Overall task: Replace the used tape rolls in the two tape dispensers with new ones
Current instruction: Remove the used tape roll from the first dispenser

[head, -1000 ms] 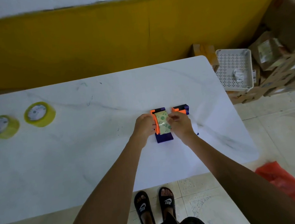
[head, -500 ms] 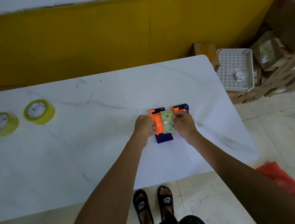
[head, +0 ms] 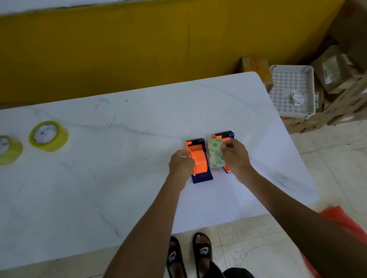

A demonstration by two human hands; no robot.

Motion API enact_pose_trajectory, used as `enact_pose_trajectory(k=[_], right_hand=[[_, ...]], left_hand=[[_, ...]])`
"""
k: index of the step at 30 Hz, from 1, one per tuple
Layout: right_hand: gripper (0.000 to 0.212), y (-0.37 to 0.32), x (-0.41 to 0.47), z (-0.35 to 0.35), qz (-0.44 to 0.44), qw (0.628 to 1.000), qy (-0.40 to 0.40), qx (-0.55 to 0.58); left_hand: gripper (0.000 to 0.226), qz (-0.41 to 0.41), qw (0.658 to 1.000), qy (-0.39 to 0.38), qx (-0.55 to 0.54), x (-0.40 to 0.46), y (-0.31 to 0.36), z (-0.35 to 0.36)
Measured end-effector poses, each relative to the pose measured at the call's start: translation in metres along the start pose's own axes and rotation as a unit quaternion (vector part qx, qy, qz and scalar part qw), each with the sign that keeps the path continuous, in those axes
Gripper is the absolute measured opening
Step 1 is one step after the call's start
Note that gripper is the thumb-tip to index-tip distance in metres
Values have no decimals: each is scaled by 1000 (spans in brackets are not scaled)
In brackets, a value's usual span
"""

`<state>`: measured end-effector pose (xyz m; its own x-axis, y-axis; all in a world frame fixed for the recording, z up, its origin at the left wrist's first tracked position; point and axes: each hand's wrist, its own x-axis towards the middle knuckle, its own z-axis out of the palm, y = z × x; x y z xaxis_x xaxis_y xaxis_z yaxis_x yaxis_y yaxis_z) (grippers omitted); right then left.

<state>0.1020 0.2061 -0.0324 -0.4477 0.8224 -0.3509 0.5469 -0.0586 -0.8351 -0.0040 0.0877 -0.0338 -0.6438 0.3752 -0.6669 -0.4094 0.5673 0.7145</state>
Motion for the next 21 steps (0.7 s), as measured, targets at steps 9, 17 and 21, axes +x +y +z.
enact_pose_trajectory(k=[9, 17, 21], right_hand=[[11, -33, -5, 0, -100, 994, -32, 30], [9, -74, -35, 84, -119, 979, -155, 58], [6, -97, -80, 152, -130, 960, -244, 49]], left_hand=[[35, 32, 997, 35, 66, -10, -29, -16], [22, 75, 981, 167, -68, -38, -4, -134], [16, 68, 965, 220, -127, -69, -21, -191]])
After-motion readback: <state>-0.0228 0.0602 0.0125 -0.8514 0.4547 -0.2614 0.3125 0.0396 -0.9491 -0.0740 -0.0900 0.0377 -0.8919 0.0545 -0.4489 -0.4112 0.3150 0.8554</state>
